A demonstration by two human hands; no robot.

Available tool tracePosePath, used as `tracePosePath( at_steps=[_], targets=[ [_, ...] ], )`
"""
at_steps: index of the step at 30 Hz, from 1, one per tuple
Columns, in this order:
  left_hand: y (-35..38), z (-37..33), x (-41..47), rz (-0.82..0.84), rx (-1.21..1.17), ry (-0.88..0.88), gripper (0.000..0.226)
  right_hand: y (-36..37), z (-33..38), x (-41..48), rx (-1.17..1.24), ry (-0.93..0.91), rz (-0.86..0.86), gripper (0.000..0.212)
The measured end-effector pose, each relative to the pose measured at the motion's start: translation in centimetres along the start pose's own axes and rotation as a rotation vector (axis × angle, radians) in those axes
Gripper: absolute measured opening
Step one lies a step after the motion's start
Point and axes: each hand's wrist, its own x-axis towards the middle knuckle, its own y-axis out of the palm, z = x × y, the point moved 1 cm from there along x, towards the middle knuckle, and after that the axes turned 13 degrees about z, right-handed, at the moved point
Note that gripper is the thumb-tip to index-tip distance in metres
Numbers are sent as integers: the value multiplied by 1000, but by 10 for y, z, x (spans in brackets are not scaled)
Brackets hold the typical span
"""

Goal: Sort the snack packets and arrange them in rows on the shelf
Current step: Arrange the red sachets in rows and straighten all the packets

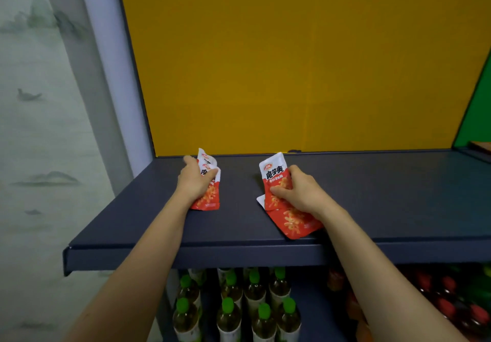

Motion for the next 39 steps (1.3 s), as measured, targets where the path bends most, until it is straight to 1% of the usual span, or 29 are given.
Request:
tracePosePath(
  at_steps=[3,5,7,9,11,14,16,18,19,20,23,25,26,28,32,36,39],
  targets=[
    [1,-3,-5,-25,-106,-3,51,-1,-8,-9,186,17,-79,40],
    [2,-11,-12,-44,-170,43,44,-5,-17,-17,364,35,-129,36],
    [9,-23,-19,-13,-306,115,33,-15,-29,-32,536,47,-185,33],
    [20,-39,-28,72,-485,155,23,-31,-42,-50,685,44,-249,31],
    [37,-62,-40,167,-613,171,22,-49,-57,-74,774,27,-333,30],
    [73,-102,-58,312,-689,192,23,-79,-85,-114,844,22,-453,28],
    [101,-132,-72,422,-721,206,22,-99,-108,-146,894,34,-520,22],
    [131,-160,-88,525,-753,231,11,-117,-135,-179,943,49,-597,12],
    [150,-176,-97,576,-756,248,5,-127,-151,-198,963,57,-650,7],
    [167,-191,-106,621,-760,268,4,-137,-168,-216,976,67,-705,5],
    [220,-235,-133,733,-773,326,3,-164,-217,-272,984,126,-855,7],
    [259,-265,-155,814,-775,360,9,-183,-250,-312,982,182,-941,7],
    [279,-280,-167,854,-770,374,7,-192,-265,-333,982,201,-978,8],
    [316,-304,-189,920,-739,412,2,-208,-293,-368,985,231,-1047,9],
    [395,-347,-235,1019,-649,507,5,-237,-345,-440,952,286,-1190,15],
    [468,-378,-266,1116,-582,508,8,-257,-391,-491,926,363,-1283,14],
    [514,-402,-283,1193,-563,488,8,-273,-421,-512,913,397,-1330,18]
  ],
)
